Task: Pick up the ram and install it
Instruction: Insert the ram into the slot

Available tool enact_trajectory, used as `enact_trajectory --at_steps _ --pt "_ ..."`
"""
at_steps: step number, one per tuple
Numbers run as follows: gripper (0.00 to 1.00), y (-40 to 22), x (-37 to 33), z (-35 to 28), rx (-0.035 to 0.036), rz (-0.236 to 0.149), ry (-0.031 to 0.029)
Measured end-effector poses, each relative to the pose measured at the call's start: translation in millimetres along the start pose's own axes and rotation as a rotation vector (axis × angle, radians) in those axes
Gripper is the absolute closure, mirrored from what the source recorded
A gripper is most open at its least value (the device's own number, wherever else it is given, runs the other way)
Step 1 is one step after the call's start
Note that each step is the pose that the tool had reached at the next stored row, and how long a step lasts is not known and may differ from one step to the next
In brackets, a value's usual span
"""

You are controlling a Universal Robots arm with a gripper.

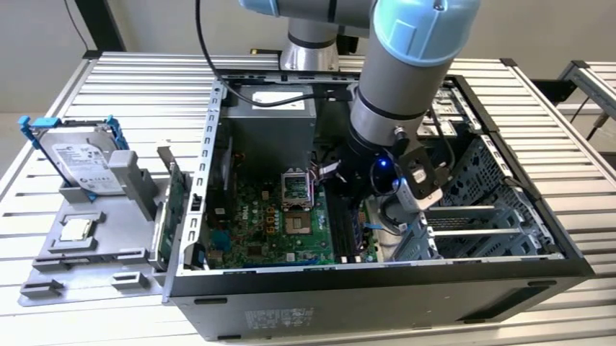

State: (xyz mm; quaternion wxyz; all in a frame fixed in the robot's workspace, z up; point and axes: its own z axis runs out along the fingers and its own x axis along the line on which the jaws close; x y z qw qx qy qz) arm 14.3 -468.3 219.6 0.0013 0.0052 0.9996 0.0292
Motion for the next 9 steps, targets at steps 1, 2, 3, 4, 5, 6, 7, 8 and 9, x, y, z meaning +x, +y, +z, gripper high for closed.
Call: enact_trajectory --at_steps 1,2,3,4,5,6,7,8,9 --pt "1.0 -0.1 0.0 0.9 0.0001 -0.002 0.0018" --pt "1.0 -0.2 0.0 1.8 0.0002 -0.002 0.0031" --pt "1.0 -0.2 -0.2 2.3 0.0002 -0.002 0.0035" --pt "1.0 -0.3 -0.6 2.5 0.0004 -0.002 0.004" --pt "1.0 -0.3 -1.4 2.6 0.0005 -0.002 0.0041" --pt "1.0 -0.3 -2.4 2.6 0.0005 -0.002 0.0041" --pt "1.0 -0.2 -3.3 2.8 0.0002 -0.002 0.0041" --pt "1.0 -0.2 -3.4 2.9 0.0001 -0.002 0.004" --pt "1.0 -0.2 -2.8 2.9 0.0002 -0.002 0.004"
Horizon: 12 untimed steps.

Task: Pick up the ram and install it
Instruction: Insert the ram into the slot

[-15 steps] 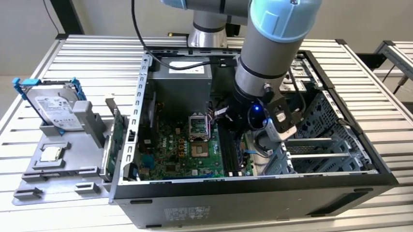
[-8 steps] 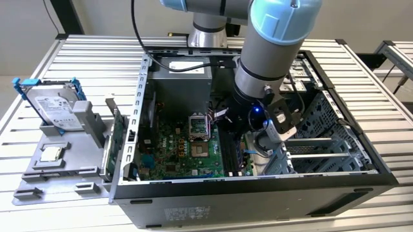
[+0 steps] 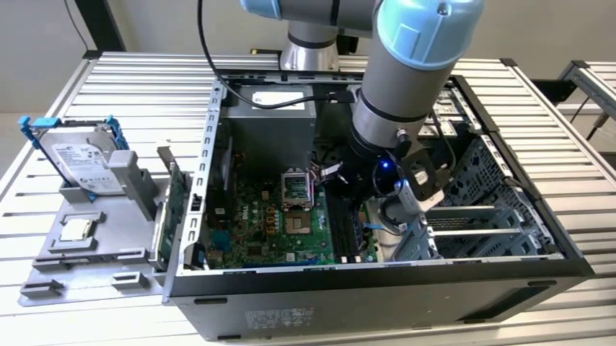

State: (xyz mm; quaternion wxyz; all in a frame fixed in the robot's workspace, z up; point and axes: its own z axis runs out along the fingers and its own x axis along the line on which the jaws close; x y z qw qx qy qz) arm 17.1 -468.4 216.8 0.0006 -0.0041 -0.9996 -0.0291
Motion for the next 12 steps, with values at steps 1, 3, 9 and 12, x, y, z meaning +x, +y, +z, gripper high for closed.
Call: enact_trajectory --at_steps 1,3,9,12 --pt "1.0 0.0 1.3 0.1 -0.0001 0.0 0.0" --pt "1.0 -0.3 3.3 0.0 -0.0001 0.0 0.0" --pt "1.0 -3.2 3.0 0.1 -0.0001 0.0 0.0031" --pt "1.0 -3.2 1.4 -0.4 0.0002 0.0 0.004"
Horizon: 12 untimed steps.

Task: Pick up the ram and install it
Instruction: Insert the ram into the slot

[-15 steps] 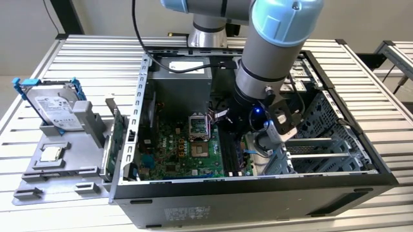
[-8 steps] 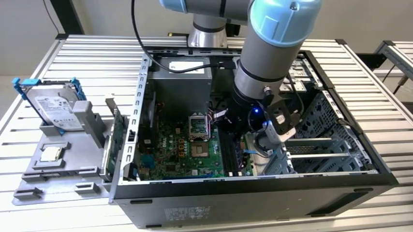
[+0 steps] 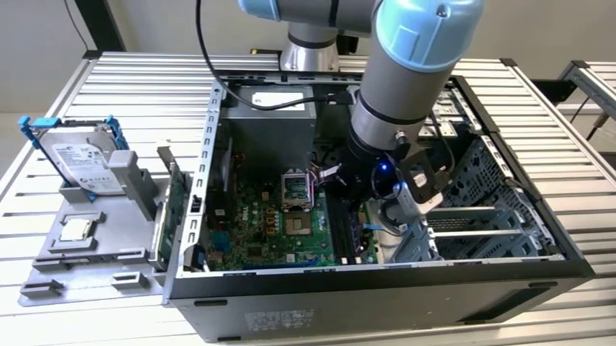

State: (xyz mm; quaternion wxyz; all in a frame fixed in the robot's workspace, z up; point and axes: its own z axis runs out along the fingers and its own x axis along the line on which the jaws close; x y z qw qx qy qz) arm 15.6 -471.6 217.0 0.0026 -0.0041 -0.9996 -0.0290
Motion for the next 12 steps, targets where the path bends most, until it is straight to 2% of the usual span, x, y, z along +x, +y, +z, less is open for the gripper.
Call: enact_trajectory --at_steps 2,4,6,8,11,12 --pt "1.0 0.0 -1.6 -1.7 0.0004 0.0 0.0065" --pt "1.0 0.7 -3.9 -2.6 0.0009 0.001 0.0184" --pt "1.0 1.3 -5.4 -3.8 0.0013 0.002 0.0271" --pt "1.0 1.4 -5.5 -3.8 0.0018 0.003 0.0498" --pt "1.0 1.5 -7.9 -3.7 0.006 0.006 0.0933" --pt "1.0 1.4 -8.6 -4.2 0.0075 0.006 0.1042"
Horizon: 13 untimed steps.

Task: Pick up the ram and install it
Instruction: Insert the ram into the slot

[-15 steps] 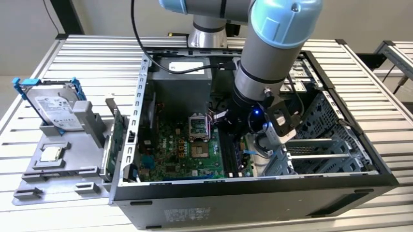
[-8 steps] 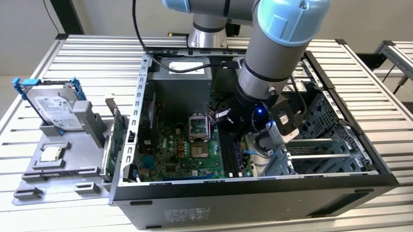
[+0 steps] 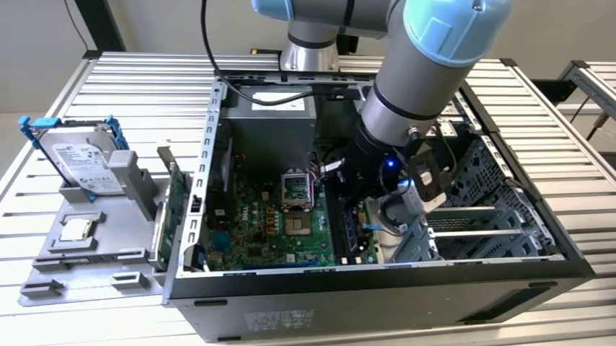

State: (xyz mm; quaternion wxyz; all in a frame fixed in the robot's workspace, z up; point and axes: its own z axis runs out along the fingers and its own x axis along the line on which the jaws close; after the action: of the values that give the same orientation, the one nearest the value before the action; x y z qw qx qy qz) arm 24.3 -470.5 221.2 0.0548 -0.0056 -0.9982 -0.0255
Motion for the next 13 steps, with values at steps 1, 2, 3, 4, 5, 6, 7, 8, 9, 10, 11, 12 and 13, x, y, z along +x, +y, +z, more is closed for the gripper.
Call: enact_trajectory --at_steps 1,2,3,4,5,6,7,8,9,10,11,12,13 --pt "1.0 0.0 -0.2 -0.7 0.0004 -0.001 0.0024" --pt "1.0 0.1 -0.4 -1.6 0.0008 -0.004 0.0025" --pt "1.0 0.4 -0.1 -4.1 0.0034 -0.004 0.0027" --pt "1.0 0.7 0.1 -6.5 0.0073 -0.003 0.0026" --pt "1.0 0.8 0.0 -6.6 0.0111 -0.001 0.0023" --pt "1.0 0.7 0.1 -7.2 0.0133 0.001 0.0026" --pt "1.0 0.8 0.4 -9.7 0.0157 0.002 0.0028" --pt "1.0 0.9 0.6 -11.7 0.0177 0.002 0.0028" --pt "1.0 1.0 0.6 -12.3 0.0188 0.002 0.0017" --pt "1.0 1.2 0.7 -12.3 0.0204 0.001 -0.0057" --pt "1.0 1.3 0.6 -12.3 0.0233 0.001 -0.017" --pt "1.0 1.6 0.6 -12.4 0.0295 0.001 -0.0277" --pt "1.0 1.7 0.7 -12.4 0.0361 0.001 -0.0393"
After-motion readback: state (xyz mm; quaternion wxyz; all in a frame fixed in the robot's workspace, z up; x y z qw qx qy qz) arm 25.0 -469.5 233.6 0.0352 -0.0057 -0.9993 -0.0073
